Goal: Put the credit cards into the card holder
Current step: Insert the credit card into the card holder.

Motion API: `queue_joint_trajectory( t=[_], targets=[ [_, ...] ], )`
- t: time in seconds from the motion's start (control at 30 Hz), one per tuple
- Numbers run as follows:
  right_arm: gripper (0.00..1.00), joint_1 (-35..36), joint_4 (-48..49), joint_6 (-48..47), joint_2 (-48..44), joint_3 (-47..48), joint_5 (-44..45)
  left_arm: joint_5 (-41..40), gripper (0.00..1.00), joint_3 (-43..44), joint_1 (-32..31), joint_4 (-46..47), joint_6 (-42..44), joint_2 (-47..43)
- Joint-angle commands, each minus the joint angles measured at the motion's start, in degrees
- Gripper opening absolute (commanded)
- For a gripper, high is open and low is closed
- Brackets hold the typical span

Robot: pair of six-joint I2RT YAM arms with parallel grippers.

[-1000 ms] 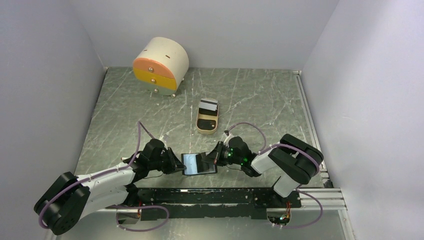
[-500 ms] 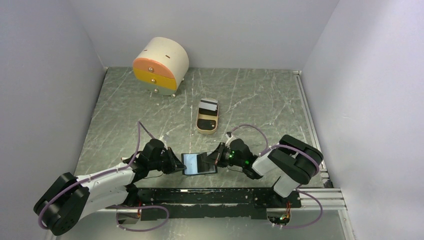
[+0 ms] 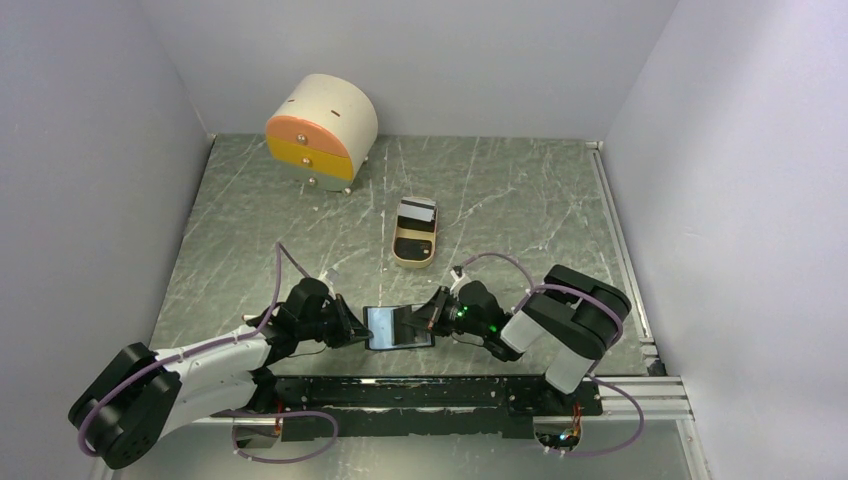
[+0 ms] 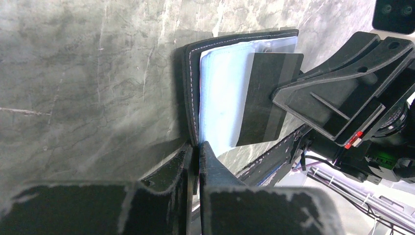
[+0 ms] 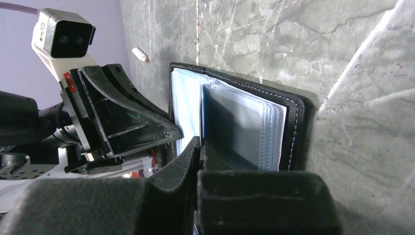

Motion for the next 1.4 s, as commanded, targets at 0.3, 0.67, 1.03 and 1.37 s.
queue_joint_trajectory(
  t=[0.3,0.67,1.03,1.37],
  targets=[
    [0.26,0.6,-4.0,-1.8,-0.6,0.6,2.5,1.0,0.09,-0.6,0.2,2.1,0.4,-0.1],
    [0.39,0.7,-38.0,-13.9,-10.3,8.6,8.3,1.1,0.09,-0.3,0.2,2.0,0.4,-0.7],
    [0.38,4.4,-37.4,-11.9,-7.3,11.3,7.9,1.7,0.10,0.7,0.2,2.3,0.6,0.0],
    [0.40,4.5,-48.0,-14.6,-12.5,12.9,13.8,1.4,0.09,0.1,0.1,2.7,0.0,-0.6]
  ],
)
